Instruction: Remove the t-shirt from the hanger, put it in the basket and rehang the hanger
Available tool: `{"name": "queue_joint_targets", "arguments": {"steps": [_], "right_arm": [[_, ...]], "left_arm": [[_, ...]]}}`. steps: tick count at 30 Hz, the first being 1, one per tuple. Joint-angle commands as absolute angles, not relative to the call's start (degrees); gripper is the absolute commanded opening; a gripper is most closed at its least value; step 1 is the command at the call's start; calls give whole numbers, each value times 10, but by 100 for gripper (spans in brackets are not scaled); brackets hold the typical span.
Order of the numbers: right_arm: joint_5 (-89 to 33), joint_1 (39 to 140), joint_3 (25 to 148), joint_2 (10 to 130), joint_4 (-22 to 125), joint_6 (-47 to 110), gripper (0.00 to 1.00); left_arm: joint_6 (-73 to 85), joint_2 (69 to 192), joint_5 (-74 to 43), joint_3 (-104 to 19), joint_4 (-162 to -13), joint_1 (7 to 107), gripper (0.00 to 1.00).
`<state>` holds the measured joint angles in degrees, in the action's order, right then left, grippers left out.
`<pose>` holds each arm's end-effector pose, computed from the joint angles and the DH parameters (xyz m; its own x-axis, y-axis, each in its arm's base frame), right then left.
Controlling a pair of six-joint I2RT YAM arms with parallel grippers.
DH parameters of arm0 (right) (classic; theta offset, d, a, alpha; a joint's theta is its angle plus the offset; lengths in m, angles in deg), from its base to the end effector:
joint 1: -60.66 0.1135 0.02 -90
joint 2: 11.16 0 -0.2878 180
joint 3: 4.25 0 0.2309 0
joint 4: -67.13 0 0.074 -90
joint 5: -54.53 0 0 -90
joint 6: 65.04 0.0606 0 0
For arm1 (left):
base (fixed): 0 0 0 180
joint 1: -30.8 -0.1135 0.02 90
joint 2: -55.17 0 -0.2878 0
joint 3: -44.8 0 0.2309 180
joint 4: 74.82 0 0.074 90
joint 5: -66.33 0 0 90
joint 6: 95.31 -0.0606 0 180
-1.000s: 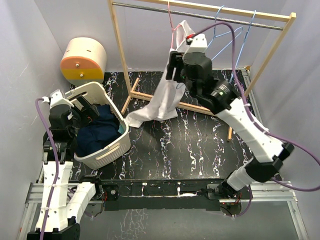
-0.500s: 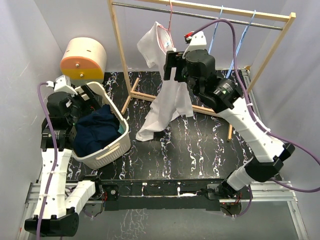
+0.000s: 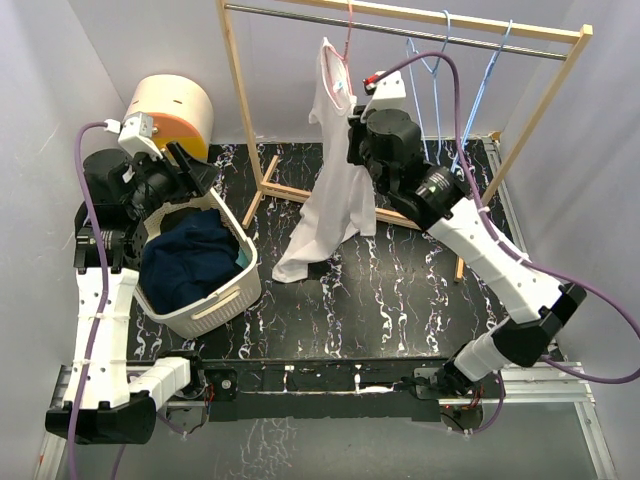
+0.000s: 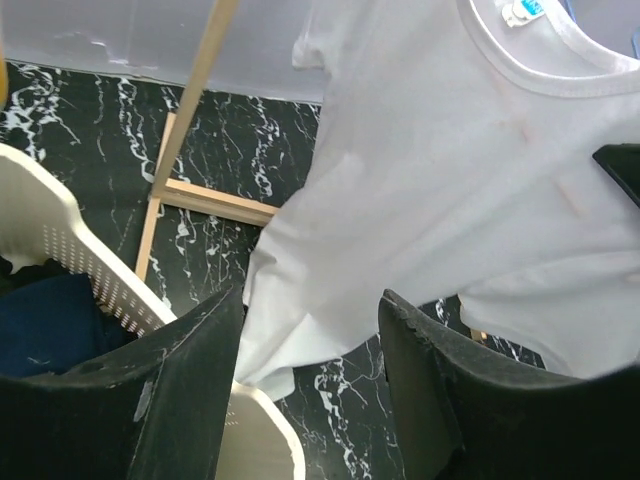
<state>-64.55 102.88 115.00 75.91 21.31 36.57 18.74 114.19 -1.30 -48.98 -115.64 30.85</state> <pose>0.2598 0.1960 0.4940 -0.2189 0.0389 -0.9750 -0.1975 0.9768 0.0833 0.1908 -0.0232 0.4782 -0.2510 -0.3766 -0.8917 0.3033 0.8442 -0.4419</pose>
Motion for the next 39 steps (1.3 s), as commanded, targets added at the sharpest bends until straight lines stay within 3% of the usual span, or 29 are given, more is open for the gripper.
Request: {"name": "queue_joint_targets", "arguments": {"steps": [1,5,11,22,26,32,39], "right_arm": [[-655,1027,1095,688,389,310,8],[-639,1025,1057,653,467,271,8],[-601,1023,1082,643,492,238,8],[-466,1023,1096,565,242,324,8],[-380,1023,1090,520,130,337,8],[-251,1023,1051,448,24,360,8],[-192,1023,964,369,0,406,8]], "left_arm": [[189,1143,54,-510,-1138,306,54],[189,1144,74,-507,-1125,306,55],[199,1145,127,-507,-1087,306,64],[291,1213,296,-524,-884,331,83],[335,1248,338,-528,-790,380,85],[212,1318,329,-612,-879,520,86],[253,1303,366,-585,-763,546,86]]}}
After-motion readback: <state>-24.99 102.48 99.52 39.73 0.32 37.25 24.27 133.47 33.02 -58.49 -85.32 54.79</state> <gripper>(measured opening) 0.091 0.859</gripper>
